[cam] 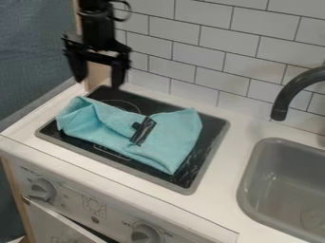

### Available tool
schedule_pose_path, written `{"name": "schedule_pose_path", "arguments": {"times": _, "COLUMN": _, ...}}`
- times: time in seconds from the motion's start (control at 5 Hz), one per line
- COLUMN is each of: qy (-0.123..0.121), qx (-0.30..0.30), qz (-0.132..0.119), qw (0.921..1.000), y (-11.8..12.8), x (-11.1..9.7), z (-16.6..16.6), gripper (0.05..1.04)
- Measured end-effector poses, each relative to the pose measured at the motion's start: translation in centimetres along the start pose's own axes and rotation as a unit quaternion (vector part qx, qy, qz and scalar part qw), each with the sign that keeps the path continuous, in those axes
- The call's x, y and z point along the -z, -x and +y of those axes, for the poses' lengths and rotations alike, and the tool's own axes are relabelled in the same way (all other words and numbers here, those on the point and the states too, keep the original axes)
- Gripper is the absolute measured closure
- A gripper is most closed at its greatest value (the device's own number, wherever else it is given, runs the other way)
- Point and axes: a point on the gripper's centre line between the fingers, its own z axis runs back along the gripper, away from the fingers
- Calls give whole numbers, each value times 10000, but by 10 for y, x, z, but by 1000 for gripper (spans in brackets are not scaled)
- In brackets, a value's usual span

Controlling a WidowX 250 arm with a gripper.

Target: Unfold the cloth from left to right

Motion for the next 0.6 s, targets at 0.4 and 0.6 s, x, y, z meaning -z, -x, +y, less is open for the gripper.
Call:
{"name": "schedule_pose_path", "arguments": {"times": 0.4, "qy": 57, "qx": 687, "qz": -94, "qw": 9976, "y": -2, "x": 7, "z": -39, "gripper": 84}}
{"name": "schedule_pose_path", "arguments": {"times": 0.6, "qy": 241, "qx": 984, "qz": 72, "qw": 9948, "y": 0, "x": 23, "z": -52, "gripper": 85}}
